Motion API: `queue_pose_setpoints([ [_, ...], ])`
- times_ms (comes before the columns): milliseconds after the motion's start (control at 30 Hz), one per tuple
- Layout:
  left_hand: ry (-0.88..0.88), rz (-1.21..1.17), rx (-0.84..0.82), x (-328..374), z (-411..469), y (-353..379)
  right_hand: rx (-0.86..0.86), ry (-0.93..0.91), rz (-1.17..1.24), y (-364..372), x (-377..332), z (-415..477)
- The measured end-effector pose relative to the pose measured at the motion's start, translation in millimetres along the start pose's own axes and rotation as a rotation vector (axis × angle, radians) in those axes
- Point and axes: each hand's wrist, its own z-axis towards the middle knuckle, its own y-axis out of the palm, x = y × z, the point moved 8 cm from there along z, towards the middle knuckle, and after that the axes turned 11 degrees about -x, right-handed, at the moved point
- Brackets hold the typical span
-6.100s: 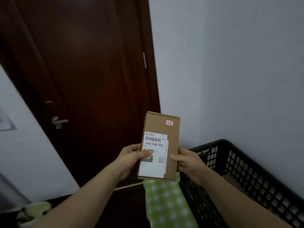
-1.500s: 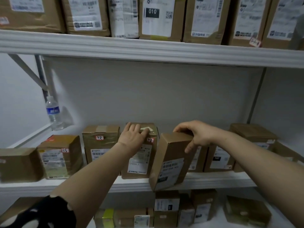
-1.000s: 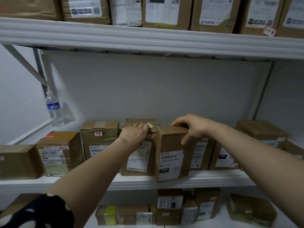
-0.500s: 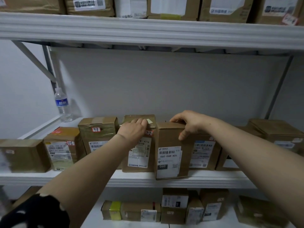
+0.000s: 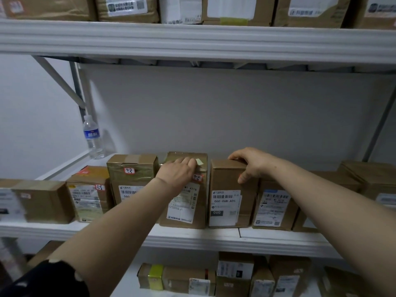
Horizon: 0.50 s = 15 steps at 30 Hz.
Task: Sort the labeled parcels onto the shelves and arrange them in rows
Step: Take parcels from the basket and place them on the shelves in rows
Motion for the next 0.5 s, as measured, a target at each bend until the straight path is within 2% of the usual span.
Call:
queue_pose_setpoints([
  [500, -0.028, -0.132, -0.011, 1.3, 12.4, 0.9, -0.033, 0.007, 0.02, 5.7, 8.0, 19.2],
])
